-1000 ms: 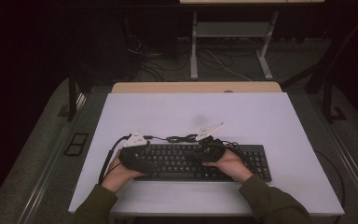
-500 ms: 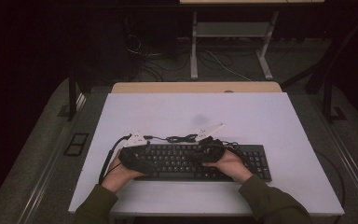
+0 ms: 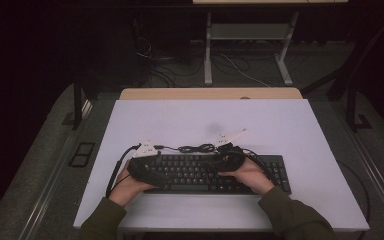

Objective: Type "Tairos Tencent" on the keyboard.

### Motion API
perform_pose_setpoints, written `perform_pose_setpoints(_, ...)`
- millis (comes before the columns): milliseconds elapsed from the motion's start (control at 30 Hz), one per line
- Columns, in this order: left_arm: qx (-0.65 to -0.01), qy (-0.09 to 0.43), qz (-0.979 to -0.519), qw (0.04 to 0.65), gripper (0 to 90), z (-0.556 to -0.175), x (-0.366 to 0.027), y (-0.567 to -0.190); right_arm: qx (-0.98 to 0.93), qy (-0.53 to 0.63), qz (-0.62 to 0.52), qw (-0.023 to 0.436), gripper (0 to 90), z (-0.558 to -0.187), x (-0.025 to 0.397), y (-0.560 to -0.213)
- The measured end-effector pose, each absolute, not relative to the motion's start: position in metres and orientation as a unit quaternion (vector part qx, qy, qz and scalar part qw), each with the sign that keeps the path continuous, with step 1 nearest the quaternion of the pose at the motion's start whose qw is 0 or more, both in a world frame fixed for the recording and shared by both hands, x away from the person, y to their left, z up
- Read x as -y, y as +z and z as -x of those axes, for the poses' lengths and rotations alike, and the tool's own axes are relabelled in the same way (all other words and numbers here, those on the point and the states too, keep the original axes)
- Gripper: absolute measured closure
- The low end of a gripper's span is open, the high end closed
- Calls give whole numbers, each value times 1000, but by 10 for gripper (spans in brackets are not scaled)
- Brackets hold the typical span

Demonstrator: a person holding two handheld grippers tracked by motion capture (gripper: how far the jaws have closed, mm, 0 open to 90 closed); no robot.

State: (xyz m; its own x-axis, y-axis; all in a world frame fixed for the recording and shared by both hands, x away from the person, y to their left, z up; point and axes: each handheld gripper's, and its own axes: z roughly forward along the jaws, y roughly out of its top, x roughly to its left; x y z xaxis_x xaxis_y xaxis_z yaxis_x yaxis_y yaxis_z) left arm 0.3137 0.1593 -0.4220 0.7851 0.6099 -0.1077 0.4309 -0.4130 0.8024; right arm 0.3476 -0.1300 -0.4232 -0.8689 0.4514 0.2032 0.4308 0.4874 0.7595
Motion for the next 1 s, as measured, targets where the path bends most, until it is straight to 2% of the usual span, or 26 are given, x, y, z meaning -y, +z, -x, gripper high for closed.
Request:
perform_pose_setpoints(233,-312,102,-834,443,0,-313,-159,-422,-856,445,-263,23,417,-347,132,-421)
perform_pose_setpoints(300,-312,102,-834,443,0,-313,-159,-422,-855,445,-264,27,379,-347,132,-421)
perform_pose_setpoints(667,-314,105,-834,442,23,-314,-159,-422,-853,445,-270,34,348,-348,133,-420)
perform_pose_setpoints(1000,-315,94,-831,449,191,-316,-160,-423,-853,445,-270,33,347,-348,133,-420)
